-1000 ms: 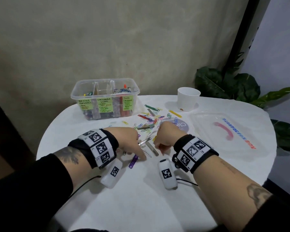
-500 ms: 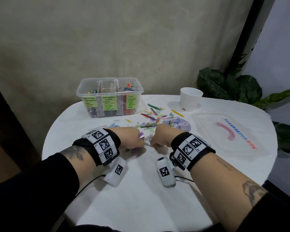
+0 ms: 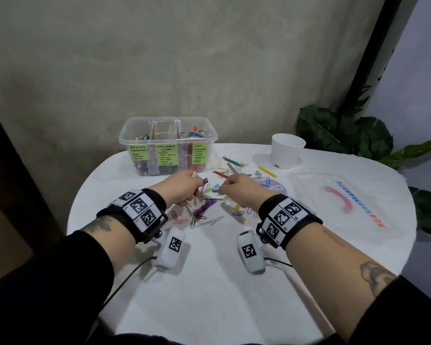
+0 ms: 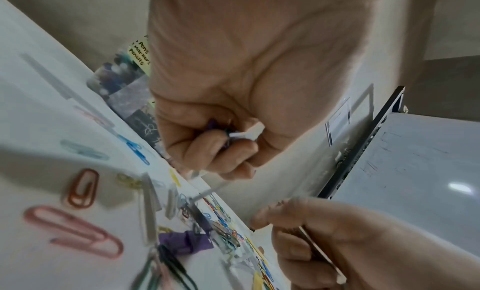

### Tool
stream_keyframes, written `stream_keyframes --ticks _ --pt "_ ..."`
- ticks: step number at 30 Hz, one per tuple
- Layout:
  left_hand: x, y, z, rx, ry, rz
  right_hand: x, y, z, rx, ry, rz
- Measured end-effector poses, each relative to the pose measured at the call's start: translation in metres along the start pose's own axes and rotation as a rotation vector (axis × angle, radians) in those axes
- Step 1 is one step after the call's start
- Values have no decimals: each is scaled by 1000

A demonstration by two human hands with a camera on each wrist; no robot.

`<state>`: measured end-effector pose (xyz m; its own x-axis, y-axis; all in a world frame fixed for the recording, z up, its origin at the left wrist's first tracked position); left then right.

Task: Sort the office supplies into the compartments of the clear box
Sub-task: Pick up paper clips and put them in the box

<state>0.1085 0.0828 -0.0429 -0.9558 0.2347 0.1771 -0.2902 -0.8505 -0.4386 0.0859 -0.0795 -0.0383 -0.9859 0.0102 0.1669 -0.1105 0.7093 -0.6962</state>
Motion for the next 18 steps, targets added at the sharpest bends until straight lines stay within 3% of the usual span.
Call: stream_keyframes --ticks 3,8,12,18 --pt "-2 -2 -7 72 -48 17 -7 5 -5 218 -97 -31" --pt "-7 0 -13 -447 -48 4 -15 19 -14 343 -134 -28" --pt "-8 12 -8 -495 -45 -73 -18 27 -17 444 -96 -54" --pt "-9 23 6 -761 40 -73 -16 26 -12 497 -45 -204"
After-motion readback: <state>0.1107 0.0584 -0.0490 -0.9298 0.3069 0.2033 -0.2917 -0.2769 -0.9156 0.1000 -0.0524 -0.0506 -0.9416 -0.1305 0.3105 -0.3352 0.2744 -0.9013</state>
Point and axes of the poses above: each hand's wrist, its own x-axis away from the middle knuckle, its own y-axis out of the palm, z = x × y, the point moved 5 cm from there along -x, towards the middle knuckle, and after that the axes turned 2 degrees about y, right-handed, at the moved point
